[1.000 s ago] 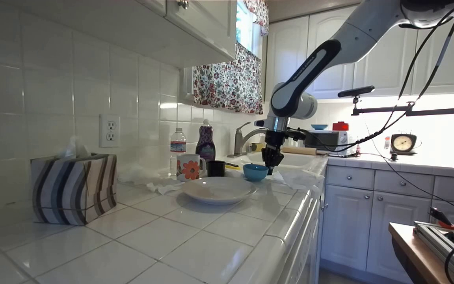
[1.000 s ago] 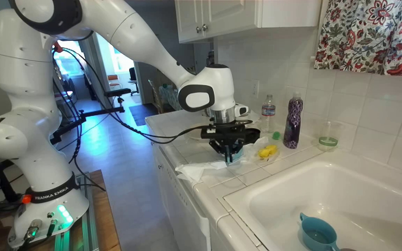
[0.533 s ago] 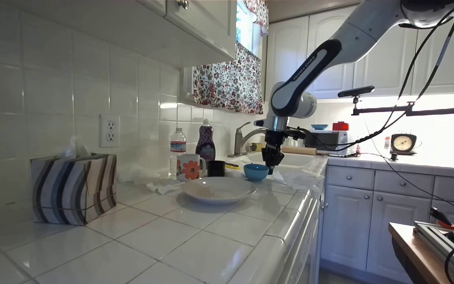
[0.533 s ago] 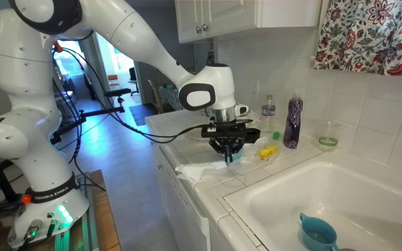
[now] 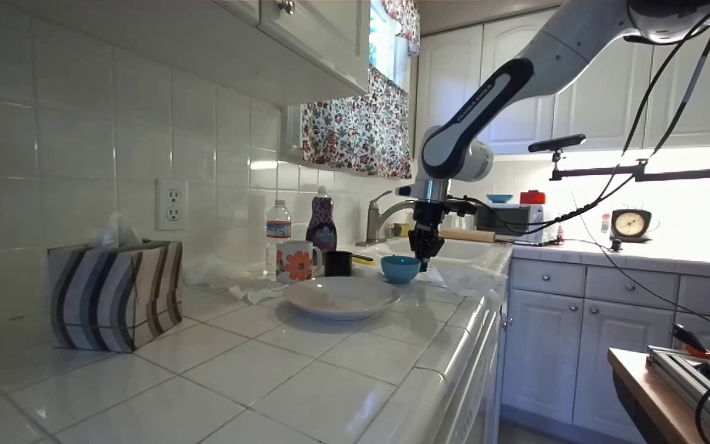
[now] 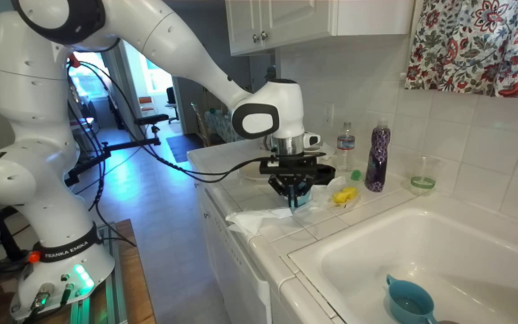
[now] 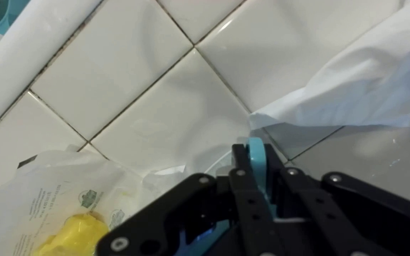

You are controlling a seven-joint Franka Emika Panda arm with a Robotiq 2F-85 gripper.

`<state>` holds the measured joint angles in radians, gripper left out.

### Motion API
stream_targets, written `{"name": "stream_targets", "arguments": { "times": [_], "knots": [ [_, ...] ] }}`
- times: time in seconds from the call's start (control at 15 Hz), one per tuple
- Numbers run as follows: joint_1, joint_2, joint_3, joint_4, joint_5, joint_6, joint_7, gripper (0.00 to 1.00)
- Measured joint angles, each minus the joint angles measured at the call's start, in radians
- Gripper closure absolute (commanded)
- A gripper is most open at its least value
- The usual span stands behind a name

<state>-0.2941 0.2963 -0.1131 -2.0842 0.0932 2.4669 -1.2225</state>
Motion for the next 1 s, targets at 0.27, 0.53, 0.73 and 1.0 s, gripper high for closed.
{"name": "stream_targets", "arguments": {
  "times": [0.27, 0.53, 0.73, 1.0],
  "knots": [
    [0.0, -0.011, 0.0, 0.006, 0.0, -0.019, 0.0, 0.97],
    [0.003, -0.028, -0.002, 0.008, -0.008, -0.038, 0.0, 0.97],
    [0.005, -0.045, -0.006, 0.015, -0.024, -0.058, 0.0, 0.97],
    [0.006, -0.062, -0.006, 0.049, -0.03, -0.126, 0.0, 0.97]
  ]
}}
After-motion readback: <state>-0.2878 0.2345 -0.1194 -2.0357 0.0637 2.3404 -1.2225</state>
